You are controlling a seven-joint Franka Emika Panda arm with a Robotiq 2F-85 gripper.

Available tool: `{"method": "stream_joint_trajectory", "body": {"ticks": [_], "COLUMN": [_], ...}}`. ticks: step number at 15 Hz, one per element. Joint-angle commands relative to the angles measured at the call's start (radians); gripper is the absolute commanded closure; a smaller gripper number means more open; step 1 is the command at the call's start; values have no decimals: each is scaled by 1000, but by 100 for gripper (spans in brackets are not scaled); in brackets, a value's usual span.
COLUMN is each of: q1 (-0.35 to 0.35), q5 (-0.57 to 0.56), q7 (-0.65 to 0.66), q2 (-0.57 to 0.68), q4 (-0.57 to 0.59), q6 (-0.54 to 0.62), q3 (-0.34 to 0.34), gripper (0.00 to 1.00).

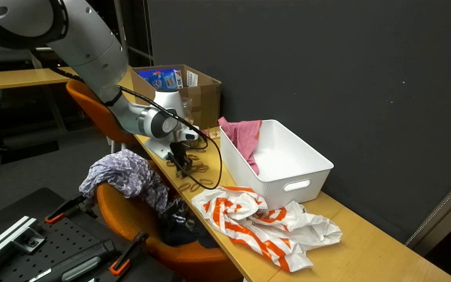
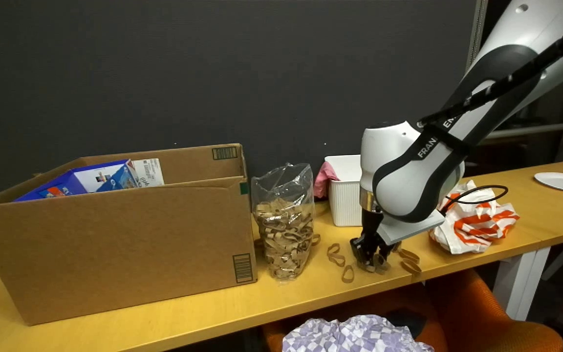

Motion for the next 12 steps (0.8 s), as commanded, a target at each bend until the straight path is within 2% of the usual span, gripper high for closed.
{"method": "stream_joint_trajectory", "body": {"ticks": [1,2,3,9,12], "q1": [-2,-1,3,51,87], "q5": [21,22,23,17,-10], "q7": [-20,-20,-11,41,81], "q2": [7,-1,-10,-131,-215], "q4": [18,13,9,-50,-52], "q6": [-16,-17,-22,-63,-118], "q3": [3,3,1,-18,-44], "gripper": [93,99,100,99,99]}}
